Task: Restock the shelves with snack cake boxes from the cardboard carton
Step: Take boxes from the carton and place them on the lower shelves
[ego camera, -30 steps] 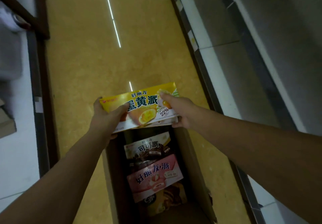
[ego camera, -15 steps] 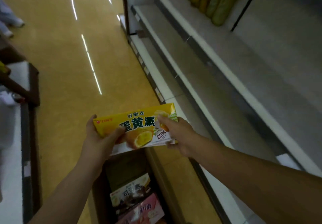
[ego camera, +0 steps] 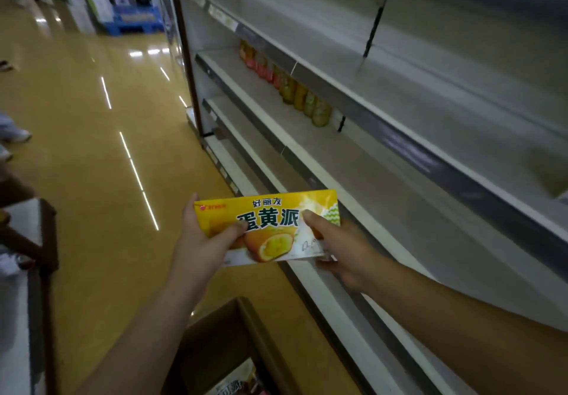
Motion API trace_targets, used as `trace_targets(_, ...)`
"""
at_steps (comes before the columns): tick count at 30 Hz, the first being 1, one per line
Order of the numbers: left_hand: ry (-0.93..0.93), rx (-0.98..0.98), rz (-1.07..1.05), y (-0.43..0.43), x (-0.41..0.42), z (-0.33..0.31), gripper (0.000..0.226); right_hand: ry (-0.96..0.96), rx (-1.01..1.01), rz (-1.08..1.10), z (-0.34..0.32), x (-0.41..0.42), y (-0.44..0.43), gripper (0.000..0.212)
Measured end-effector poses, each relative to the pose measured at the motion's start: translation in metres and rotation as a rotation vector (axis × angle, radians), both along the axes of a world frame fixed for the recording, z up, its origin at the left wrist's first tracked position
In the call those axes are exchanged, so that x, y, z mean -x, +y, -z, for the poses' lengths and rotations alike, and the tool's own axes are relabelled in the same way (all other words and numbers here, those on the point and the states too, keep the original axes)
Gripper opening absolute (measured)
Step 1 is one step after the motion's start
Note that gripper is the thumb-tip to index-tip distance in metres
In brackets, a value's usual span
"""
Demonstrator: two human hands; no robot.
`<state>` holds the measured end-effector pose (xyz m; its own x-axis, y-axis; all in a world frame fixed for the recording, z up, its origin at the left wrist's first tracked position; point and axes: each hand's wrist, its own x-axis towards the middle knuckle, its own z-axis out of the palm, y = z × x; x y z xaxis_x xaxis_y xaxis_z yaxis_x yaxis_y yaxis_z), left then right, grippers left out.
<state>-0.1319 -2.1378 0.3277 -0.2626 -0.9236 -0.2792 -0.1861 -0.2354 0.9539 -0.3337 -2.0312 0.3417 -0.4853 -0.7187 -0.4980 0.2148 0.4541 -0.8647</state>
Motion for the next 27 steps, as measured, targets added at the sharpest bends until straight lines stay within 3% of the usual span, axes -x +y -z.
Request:
trace_targets(5, 0.027, 0.091, 0.043, 0.011, 0.014, -0.058, 0.118, 0.052, 0.154, 0.094, -0.063, 0.005, 0.029, 0.012)
trace_targets(7, 0.06, 0.13, 0.064, 0.018, 0.024, -0.083, 0.12, 0.125, 0.192, 0.106, -0.08, 0.01, 0.041, 0.026)
trace_targets(12, 0.115, 0.244, 0.142, 0.031, 0.048, -0.128, 0.094, 0.206, 0.304, 0.195, -0.117, 0.022, 0.073, 0.056)
trace_targets(17, 0.115, 0.315, 0.262, 0.05, 0.078, -0.162, 0.095, 0.264, 0.363, 0.285, -0.148, 0.035, 0.114, 0.03)
trace_targets(27, 0.198, 0.29, 0.501, 0.109, 0.146, -0.187, 0.102, 0.344, 0.377, 0.494, -0.167, 0.07, 0.198, 0.037)
